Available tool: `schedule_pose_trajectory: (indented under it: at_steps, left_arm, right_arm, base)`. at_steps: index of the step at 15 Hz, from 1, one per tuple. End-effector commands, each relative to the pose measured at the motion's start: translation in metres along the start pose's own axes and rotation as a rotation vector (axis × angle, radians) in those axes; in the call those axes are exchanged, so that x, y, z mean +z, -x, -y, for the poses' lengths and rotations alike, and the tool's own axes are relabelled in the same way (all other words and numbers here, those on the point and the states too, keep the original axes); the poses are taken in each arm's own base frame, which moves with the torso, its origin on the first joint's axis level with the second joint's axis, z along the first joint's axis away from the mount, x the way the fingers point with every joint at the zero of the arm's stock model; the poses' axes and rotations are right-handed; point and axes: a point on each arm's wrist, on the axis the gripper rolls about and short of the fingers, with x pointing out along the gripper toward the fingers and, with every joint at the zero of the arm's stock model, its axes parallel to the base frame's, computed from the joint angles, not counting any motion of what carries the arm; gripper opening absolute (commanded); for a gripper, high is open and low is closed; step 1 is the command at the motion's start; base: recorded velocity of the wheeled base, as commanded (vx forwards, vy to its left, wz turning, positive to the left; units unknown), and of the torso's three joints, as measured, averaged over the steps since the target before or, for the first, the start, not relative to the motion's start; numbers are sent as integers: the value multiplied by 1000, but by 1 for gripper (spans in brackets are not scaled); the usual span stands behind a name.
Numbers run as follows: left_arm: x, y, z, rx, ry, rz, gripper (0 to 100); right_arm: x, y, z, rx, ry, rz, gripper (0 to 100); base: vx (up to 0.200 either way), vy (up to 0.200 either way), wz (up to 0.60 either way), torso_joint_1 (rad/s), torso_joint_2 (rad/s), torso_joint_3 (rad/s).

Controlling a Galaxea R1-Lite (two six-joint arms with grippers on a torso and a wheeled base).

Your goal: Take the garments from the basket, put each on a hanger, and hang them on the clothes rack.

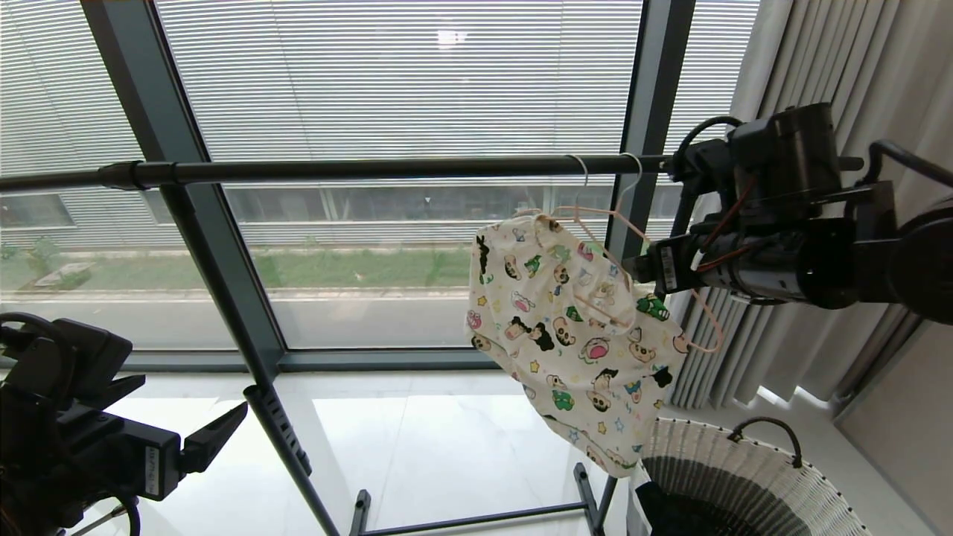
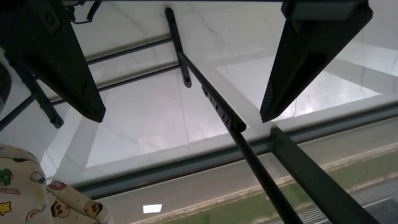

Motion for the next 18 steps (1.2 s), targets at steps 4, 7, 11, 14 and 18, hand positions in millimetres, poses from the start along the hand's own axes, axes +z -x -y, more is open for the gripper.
schedule_pose_trajectory:
  at_steps: [4, 7, 11, 14, 18]
  left_arm:
    - [1, 2, 0, 4, 1, 11, 100]
    - [1, 2, -3, 25, 8, 8, 100]
    - [-1, 2, -9, 64, 49, -1, 100]
    - [-1, 3, -9, 64, 49, 0, 100]
    - [-4, 2, -16, 113, 70, -24, 100]
  right_arm:
    - [10, 22, 25, -26, -34, 51, 100]
    - [2, 26, 51, -101, -22, -5, 100]
    - [-15, 25, 92, -147, -17, -74, 100]
    - [-30, 25, 104, -163, 13, -125, 100]
    - [-78, 53, 109, -176, 54, -226, 100]
  base:
    - [0, 0, 0, 0, 0, 0]
    - [0, 0, 0, 0, 0, 0]
    - [0, 0, 0, 0, 0, 0]
    - [0, 0, 0, 0, 0, 0]
    - [0, 0, 0, 0, 0, 0]
